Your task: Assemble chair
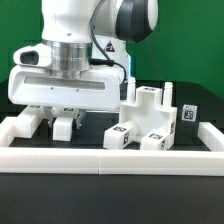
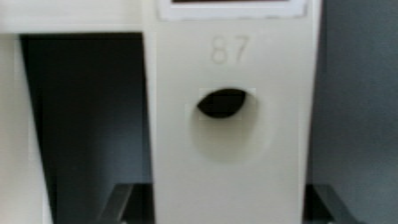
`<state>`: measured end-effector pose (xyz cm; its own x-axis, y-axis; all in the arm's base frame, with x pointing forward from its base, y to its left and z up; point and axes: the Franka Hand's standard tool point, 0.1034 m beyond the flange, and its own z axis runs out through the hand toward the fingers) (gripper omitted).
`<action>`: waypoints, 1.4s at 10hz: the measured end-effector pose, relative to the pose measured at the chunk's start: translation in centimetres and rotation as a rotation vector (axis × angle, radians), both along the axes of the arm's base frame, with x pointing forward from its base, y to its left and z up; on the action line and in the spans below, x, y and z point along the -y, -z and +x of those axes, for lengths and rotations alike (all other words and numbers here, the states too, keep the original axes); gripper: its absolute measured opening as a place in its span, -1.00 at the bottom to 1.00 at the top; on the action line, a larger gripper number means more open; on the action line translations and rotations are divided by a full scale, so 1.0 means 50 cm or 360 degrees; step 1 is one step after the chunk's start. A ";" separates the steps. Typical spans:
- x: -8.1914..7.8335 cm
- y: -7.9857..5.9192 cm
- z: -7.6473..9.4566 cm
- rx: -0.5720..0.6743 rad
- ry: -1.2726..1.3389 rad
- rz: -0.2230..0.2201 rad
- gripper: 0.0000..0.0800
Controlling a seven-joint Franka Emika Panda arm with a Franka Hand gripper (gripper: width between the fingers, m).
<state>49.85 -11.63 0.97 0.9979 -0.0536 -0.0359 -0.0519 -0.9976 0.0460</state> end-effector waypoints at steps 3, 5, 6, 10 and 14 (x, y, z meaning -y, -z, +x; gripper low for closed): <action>-0.026 -0.063 0.013 0.0001 0.0043 0.0071 -0.28; -0.030 -0.109 0.017 0.0015 0.0067 0.0116 -0.28; -0.036 -0.128 0.023 0.0036 0.0078 0.0130 -0.28; -0.067 -0.160 0.041 0.0066 0.0147 0.0150 -0.28; -0.078 -0.170 0.044 0.0068 0.0201 0.0160 -0.28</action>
Offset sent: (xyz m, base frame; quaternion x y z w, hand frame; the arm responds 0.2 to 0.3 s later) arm -0.0116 -0.0011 0.0505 0.0149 -0.0321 0.0181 0.9992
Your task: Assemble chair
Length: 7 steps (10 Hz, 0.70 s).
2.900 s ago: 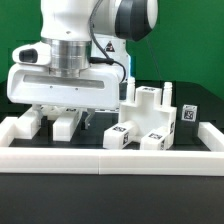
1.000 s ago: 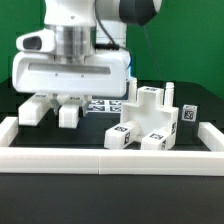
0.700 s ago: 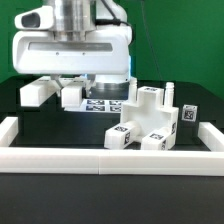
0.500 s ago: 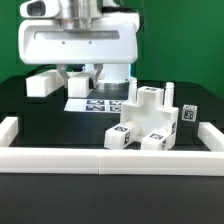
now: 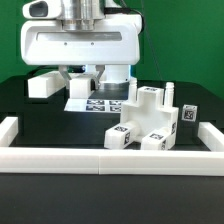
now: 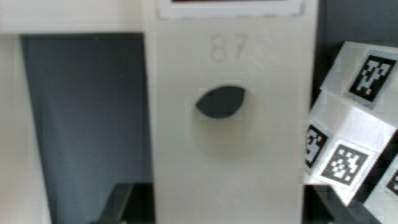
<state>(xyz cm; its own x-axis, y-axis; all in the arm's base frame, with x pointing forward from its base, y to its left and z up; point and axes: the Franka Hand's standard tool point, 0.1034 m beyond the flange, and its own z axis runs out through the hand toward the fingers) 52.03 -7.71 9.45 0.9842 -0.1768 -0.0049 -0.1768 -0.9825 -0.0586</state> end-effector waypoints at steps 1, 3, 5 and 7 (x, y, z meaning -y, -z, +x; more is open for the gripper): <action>-0.020 -0.020 0.004 0.0010 0.0066 0.0019 -0.28; -0.057 -0.037 0.006 0.0016 0.0128 0.0036 -0.28; -0.115 -0.063 0.017 -0.0018 0.0224 0.0076 -0.28; -0.150 -0.074 0.038 -0.0018 0.0252 0.0072 -0.28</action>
Offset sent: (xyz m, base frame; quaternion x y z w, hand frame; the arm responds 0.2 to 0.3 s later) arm 0.0015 0.0328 0.0246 -0.0129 -0.0221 0.0428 0.9988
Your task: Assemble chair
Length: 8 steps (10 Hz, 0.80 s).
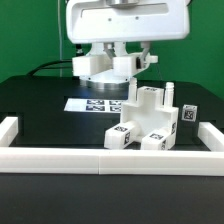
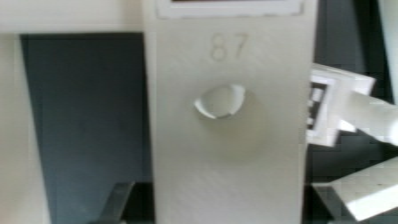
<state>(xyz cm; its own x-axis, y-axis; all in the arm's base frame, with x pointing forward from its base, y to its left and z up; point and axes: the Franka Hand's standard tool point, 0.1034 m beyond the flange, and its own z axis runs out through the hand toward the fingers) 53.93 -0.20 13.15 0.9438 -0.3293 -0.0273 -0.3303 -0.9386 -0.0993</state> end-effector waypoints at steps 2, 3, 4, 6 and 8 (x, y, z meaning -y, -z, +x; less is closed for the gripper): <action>0.005 0.005 -0.004 -0.0011 0.0035 -0.0002 -0.28; 0.005 0.006 -0.004 -0.0012 0.0031 -0.0003 -0.28; 0.004 0.007 -0.004 -0.0014 0.0034 -0.0003 -0.28; -0.001 0.013 -0.006 -0.0051 0.0308 -0.0004 -0.28; -0.005 0.014 -0.006 -0.0058 0.0372 -0.0005 -0.28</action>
Offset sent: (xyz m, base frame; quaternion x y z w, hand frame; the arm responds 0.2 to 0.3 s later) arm 0.0000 0.0000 0.0000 0.0000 0.0000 0.0000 1.0000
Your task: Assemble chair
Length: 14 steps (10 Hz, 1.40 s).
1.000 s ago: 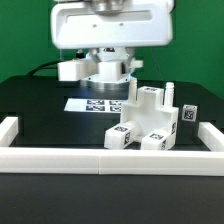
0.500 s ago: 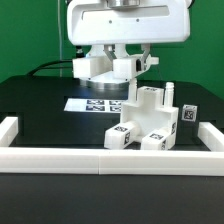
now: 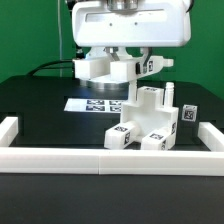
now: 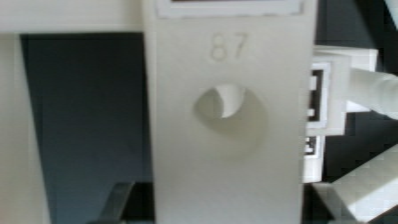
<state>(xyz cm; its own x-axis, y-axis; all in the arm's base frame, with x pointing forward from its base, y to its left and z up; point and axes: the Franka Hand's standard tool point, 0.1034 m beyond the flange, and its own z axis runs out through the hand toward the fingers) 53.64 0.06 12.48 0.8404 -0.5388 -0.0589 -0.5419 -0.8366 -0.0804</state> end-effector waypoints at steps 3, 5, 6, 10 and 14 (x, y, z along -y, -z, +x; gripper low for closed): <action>-0.039 -0.013 0.033 0.0036 -0.0023 -0.0002 -0.28; -0.068 -0.008 0.063 0.0053 -0.0062 -0.0013 -0.28; -0.069 -0.005 0.063 0.0054 -0.0090 -0.0016 -0.28; -0.076 -0.002 0.064 0.0050 -0.0086 -0.0018 -0.28; -0.099 -0.001 0.078 0.0058 -0.0083 -0.0020 -0.27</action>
Offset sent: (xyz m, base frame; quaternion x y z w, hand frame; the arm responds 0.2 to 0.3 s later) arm 0.0317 0.0268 0.0051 -0.0048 0.0026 0.0084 0.9999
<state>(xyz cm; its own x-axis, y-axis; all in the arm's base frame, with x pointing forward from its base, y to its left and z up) 57.53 4.99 12.51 0.8688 -0.4947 -0.0215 -0.4945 -0.8647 -0.0886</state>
